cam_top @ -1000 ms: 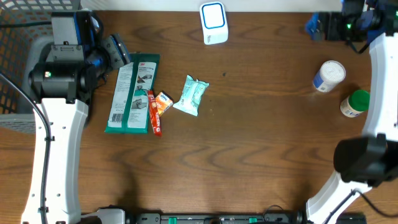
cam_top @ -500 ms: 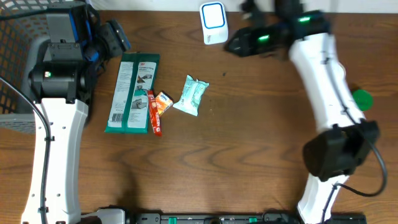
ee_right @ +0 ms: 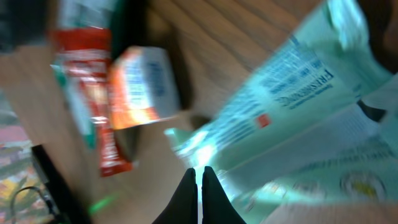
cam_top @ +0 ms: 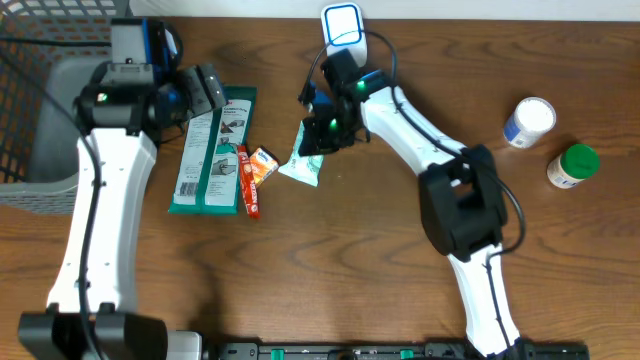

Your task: Scan the item barcode

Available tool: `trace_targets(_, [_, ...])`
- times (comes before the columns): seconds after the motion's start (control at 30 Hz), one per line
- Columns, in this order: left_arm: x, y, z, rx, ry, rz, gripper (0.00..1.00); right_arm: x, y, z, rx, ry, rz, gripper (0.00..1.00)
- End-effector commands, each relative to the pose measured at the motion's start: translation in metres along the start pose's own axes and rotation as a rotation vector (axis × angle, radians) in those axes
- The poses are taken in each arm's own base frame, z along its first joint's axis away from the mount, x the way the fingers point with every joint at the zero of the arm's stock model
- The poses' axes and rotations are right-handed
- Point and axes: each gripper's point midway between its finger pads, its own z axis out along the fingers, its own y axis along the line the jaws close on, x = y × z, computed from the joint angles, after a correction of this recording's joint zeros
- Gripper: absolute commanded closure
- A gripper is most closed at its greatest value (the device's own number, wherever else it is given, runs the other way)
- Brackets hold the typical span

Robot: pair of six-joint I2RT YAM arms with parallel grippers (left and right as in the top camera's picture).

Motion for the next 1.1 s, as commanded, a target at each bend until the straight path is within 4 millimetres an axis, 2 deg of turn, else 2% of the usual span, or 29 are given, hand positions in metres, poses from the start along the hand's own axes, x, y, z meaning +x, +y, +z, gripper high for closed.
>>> trace_targets(0.0, [0.007, 0.004, 0.011, -0.006, 0.041, 0.003, 0.05, 0.019, -0.022, 0.032, 0.010, 0.087, 0.065, 0.99])
trace_targets(0.1, [0.009, 0.003, 0.012, 0.000, 0.049, 0.025, 0.05, 0.028, -0.033, 0.033, 0.020, 0.122, 0.099, 0.99])
trace_targets(0.2, [0.012, -0.008, 0.012, 0.066, 0.066, 0.080, 0.05, 0.026, -0.037, 0.017, 0.022, 0.111, 0.121, 0.99])
trace_targets(0.37, [0.017, -0.032, 0.013, 0.201, 0.100, 0.112, 0.05, 0.013, -0.030, -0.031, 0.019, 0.039, 0.121, 0.99])
trace_targets(0.43, [0.021, -0.040, 0.016, 0.235, 0.120, 0.120, 0.05, 0.008, -0.026, -0.052, 0.018, 0.002, 0.117, 0.96])
trace_targets(0.47, [0.024, -0.043, 0.020, 0.245, 0.135, 0.123, 0.05, 0.006, -0.023, -0.061, 0.017, -0.016, 0.109, 0.89])
trace_targets(0.5, [0.028, -0.047, 0.023, 0.253, 0.149, 0.129, 0.06, 0.004, -0.021, -0.069, 0.016, -0.033, 0.103, 0.77])
trace_targets(0.57, [0.036, -0.054, 0.032, 0.255, 0.180, 0.150, 0.12, 0.000, -0.017, -0.085, 0.016, -0.066, 0.098, 0.50])
trace_targets(0.6, [0.042, -0.059, 0.038, 0.259, 0.198, 0.170, 0.20, -0.001, -0.017, -0.092, 0.016, -0.082, 0.098, 0.37])
trace_targets(0.67, [0.056, -0.068, 0.050, 0.262, 0.244, 0.203, 0.41, -0.003, -0.020, -0.105, 0.017, -0.103, 0.111, 0.26])
trace_targets(0.73, [0.071, -0.077, 0.062, 0.261, 0.293, 0.225, 0.57, -0.003, -0.029, -0.111, 0.022, -0.110, 0.131, 0.25])
trace_targets(0.87, [0.100, -0.091, 0.088, 0.253, 0.379, 0.270, 0.69, -0.007, -0.045, -0.114, 0.030, -0.125, 0.119, 0.31])
trace_targets(0.9, [0.105, -0.094, 0.094, 0.250, 0.393, 0.278, 0.71, -0.009, -0.047, -0.114, 0.031, -0.134, 0.109, 0.34])
trace_targets(0.97, [0.117, -0.097, 0.108, 0.241, 0.427, 0.290, 0.75, -0.015, -0.050, -0.112, 0.031, -0.150, 0.099, 0.48])
trace_targets(1.07, [0.134, -0.097, 0.130, 0.224, 0.482, 0.297, 0.75, -0.015, -0.050, -0.102, 0.027, -0.139, 0.092, 0.67])
